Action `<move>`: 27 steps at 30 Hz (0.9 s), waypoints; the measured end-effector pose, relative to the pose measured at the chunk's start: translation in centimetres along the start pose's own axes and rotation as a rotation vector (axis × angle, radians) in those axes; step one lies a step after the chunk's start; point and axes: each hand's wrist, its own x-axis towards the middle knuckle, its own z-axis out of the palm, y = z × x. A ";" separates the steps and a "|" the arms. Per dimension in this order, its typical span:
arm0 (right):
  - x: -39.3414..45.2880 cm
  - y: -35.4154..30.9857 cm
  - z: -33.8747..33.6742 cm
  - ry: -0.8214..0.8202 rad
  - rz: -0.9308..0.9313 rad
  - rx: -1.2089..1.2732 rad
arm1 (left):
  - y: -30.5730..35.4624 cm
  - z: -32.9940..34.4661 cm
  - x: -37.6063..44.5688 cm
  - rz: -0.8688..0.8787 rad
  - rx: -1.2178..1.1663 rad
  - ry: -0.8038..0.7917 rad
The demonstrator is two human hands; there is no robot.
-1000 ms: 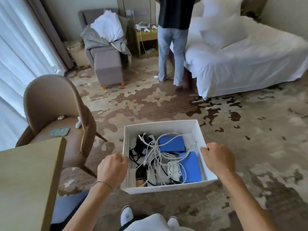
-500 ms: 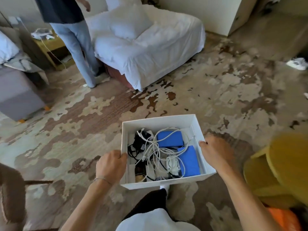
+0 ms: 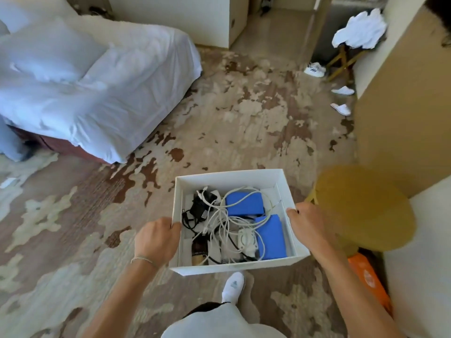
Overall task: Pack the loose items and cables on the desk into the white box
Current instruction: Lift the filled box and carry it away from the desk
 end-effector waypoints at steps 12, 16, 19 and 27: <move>8.0 9.0 -5.6 0.137 0.359 0.085 | 16.5 5.0 12.0 0.289 0.049 -0.108; 9.5 12.9 -7.4 0.171 0.439 0.034 | 22.0 7.1 13.7 0.360 0.048 -0.151; 10.8 16.6 -8.3 0.179 0.505 -0.026 | 26.4 9.2 14.7 0.408 0.048 -0.184; 15.9 28.8 -11.1 0.233 0.611 -0.046 | 39.5 17.0 16.0 0.526 0.135 -0.270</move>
